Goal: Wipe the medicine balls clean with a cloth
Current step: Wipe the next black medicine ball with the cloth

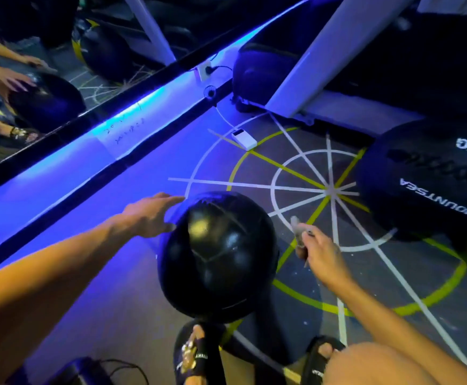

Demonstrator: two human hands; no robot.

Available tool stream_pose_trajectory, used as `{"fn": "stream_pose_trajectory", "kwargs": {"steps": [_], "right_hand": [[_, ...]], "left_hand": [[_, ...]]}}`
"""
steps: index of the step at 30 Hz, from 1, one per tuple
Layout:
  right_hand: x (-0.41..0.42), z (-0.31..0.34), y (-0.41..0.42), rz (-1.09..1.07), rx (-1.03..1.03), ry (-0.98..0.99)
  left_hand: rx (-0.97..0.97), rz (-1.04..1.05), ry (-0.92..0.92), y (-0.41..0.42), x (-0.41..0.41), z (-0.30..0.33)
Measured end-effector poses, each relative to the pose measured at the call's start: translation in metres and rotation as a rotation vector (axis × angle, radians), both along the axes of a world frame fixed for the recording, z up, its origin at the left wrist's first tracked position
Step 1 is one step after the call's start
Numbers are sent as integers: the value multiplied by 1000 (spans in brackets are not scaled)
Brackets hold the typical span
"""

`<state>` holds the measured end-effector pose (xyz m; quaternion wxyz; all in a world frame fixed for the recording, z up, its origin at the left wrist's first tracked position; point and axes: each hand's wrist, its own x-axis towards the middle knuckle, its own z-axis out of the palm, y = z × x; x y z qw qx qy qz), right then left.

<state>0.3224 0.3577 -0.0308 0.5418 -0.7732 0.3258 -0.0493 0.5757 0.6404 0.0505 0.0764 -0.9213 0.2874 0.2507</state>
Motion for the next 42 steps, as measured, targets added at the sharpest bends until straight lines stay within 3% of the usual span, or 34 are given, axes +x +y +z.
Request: {"fn": "stream_pose_trajectory", "kwargs": {"steps": [5,10,16,19,23,25,27,29,33,35,38,42], "right_hand": [[30,-25,64,144,12,-10],[29,-35,68,147,-21,-8],[78,-38,60,-81,248,-231],[117,-15,70,24,34,-254],[119,11,127,729,-563,-399],[116,4,130,949,-751,-492],[126,-3,106,942,-711,-525],[147,-2,85,780,-530,-496],[194,-4,52,396,-325,-122],[195,-1,69,466,-371,-125],[174,9,129,722,-612,-344],[155,7,145,871,-575,-411]], "left_hand": [[-70,14,237,11,4,-1],[-297,103,247,25,-6,-20],[-593,192,173,28,-16,-58],[-653,220,167,32,-6,-71],[-764,195,194,47,13,-82],[-804,149,180,53,16,-89],[-838,200,194,54,15,-90],[-847,251,207,55,16,-90],[-863,273,208,58,8,-87],[-876,275,203,63,2,-88],[-880,300,264,86,4,-90],[-886,401,393,134,0,-88]]}}
